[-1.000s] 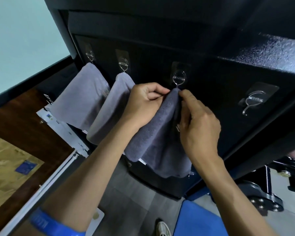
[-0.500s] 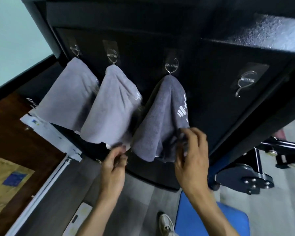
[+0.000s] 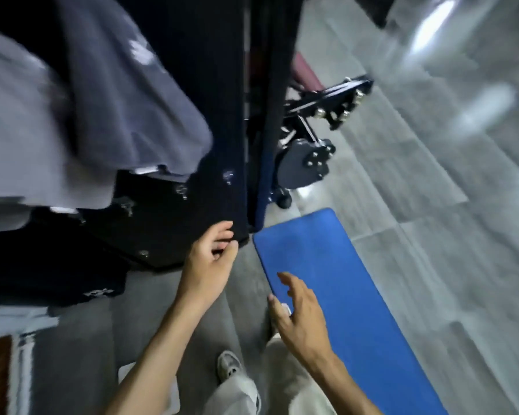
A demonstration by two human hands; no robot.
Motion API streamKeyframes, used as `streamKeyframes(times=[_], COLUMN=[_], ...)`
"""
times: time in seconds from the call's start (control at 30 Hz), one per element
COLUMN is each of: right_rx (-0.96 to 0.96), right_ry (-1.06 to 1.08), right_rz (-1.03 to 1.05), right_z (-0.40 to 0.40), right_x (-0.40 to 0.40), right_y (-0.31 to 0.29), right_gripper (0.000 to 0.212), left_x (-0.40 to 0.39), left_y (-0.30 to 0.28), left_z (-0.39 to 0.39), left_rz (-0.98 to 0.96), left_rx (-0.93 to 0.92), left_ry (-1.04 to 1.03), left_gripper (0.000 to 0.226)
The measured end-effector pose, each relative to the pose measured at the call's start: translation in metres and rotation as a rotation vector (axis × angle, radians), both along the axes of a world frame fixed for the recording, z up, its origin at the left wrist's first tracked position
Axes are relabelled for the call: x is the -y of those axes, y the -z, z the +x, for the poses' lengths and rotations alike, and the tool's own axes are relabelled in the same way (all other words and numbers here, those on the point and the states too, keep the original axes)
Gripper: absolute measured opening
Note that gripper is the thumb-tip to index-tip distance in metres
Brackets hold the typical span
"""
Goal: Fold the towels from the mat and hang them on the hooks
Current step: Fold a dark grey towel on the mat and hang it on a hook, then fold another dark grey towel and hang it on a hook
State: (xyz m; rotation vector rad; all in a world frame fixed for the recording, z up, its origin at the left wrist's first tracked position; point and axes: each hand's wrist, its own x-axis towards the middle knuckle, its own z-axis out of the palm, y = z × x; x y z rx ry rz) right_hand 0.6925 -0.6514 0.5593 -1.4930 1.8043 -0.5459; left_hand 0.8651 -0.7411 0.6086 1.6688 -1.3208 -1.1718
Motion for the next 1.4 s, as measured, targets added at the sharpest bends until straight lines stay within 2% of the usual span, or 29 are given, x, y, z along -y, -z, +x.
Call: streamKeyframes(times=[0.1, 0.3, 0.5, 0.7, 1.07, 1.23, 1.4], right_rx=[0.002, 0.037, 0.146, 0.251, 0.289, 0.413, 0.502], right_ry=[0.147, 0.524, 0.816, 1.038, 1.39, 1.622, 1.905], right_rz=[0.076, 0.14, 0.19, 0.202, 0.074, 0.047, 0.044], right_z=[-0.036, -0.125, -0.214, -0.32, -0.511, -0.616, -0.716], right_x=[-0.038, -0.11, -0.193, -0.24, -0.258, -0.235, -0.211], right_y=[0.011, 0.027, 0.039, 0.038, 0.039, 0.044, 0.047], right_gripper=[0.076, 0.058, 0.063, 0.064, 0.067, 0.073, 0.083], left_x=[0.003, -0.004, -0.048, -0.105, -0.151, -0.144, -0.146], left_y=[-0.004, 0.008, 0.03, 0.029, 0.046, 0.066, 0.08], left_z=[-0.059, -0.215, -0.39, -0.539, -0.782, -0.924, -1.067], left_rz=[0.014, 0.013, 0.016, 0.006, 0.0, -0.003, -0.006], left_rx=[0.009, 0.087, 0.147, 0.156, 0.186, 0.203, 0.232], left_ry=[0.18, 0.559, 0.866, 1.109, 1.447, 1.587, 1.827], left_gripper=[0.034, 0.035, 0.034, 0.036, 0.04, 0.052, 0.048])
